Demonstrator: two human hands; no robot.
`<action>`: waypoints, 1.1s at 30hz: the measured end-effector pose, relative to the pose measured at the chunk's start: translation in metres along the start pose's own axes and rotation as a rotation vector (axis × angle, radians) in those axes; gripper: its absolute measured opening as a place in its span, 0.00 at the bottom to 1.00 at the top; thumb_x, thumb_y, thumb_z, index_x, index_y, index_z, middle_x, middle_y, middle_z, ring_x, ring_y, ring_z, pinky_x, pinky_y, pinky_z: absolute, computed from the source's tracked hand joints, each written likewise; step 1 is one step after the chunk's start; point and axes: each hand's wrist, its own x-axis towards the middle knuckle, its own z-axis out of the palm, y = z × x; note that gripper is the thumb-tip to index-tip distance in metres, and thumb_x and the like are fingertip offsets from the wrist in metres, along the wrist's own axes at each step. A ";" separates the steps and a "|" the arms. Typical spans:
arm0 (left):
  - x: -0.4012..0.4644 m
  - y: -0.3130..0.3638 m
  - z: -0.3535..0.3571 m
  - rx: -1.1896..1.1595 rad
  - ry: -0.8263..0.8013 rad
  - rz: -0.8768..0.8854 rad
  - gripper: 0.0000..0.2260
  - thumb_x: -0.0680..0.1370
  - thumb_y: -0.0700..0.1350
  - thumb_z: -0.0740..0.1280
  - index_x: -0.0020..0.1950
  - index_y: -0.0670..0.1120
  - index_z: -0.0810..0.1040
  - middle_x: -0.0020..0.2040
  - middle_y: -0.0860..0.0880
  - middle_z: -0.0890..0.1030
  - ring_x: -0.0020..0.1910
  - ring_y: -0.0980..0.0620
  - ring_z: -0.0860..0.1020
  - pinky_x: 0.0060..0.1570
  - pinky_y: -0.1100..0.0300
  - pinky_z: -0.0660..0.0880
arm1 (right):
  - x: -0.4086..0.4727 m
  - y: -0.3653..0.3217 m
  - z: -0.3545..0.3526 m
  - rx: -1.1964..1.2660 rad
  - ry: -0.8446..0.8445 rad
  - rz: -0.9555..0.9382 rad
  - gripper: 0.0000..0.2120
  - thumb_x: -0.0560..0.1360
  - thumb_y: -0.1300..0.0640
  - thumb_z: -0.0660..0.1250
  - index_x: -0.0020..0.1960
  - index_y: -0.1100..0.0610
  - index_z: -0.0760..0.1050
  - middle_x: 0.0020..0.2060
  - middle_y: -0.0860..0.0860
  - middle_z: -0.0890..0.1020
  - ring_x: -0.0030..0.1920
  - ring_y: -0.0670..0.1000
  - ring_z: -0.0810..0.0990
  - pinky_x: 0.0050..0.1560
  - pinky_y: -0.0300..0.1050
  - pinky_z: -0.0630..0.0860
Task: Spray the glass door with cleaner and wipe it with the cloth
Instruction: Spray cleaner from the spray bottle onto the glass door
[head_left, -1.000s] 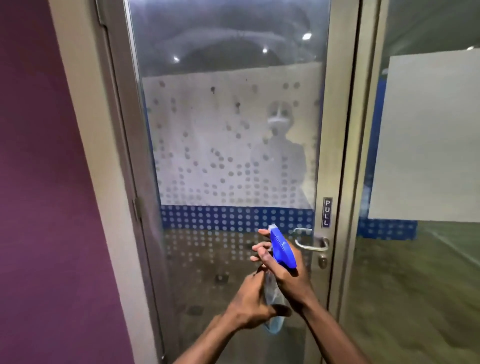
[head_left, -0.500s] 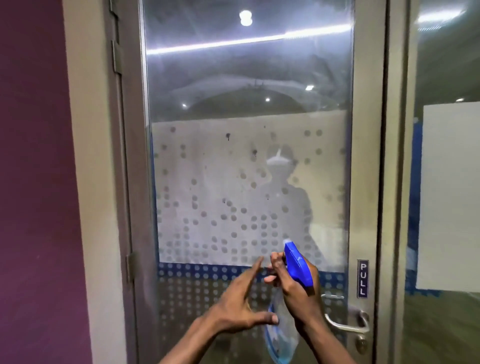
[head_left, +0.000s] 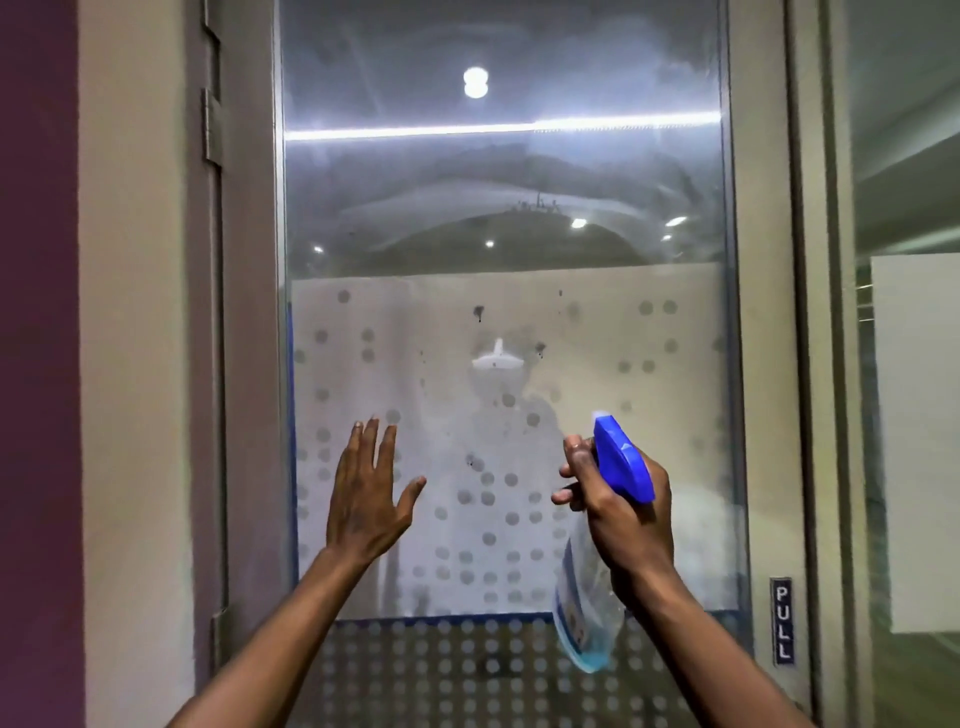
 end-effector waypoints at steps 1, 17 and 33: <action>0.004 -0.003 0.003 -0.002 0.000 0.002 0.39 0.79 0.64 0.61 0.85 0.46 0.57 0.86 0.43 0.56 0.86 0.42 0.51 0.81 0.44 0.57 | 0.007 -0.004 0.005 0.001 0.029 -0.014 0.10 0.78 0.51 0.75 0.40 0.53 0.82 0.33 0.52 0.83 0.32 0.55 0.84 0.31 0.35 0.77; 0.018 -0.021 0.028 -0.024 -0.083 0.001 0.42 0.77 0.69 0.50 0.86 0.48 0.50 0.87 0.45 0.50 0.86 0.44 0.47 0.83 0.44 0.54 | 0.045 -0.008 0.036 -0.163 0.324 -0.007 0.20 0.70 0.38 0.78 0.38 0.55 0.79 0.32 0.55 0.83 0.26 0.52 0.84 0.31 0.41 0.79; 0.025 -0.019 0.033 -0.031 -0.115 -0.025 0.43 0.76 0.71 0.45 0.86 0.48 0.50 0.86 0.42 0.49 0.86 0.40 0.49 0.82 0.41 0.57 | 0.059 -0.022 0.037 -0.344 0.360 -0.048 0.29 0.70 0.37 0.76 0.36 0.63 0.74 0.28 0.59 0.80 0.23 0.51 0.82 0.35 0.43 0.76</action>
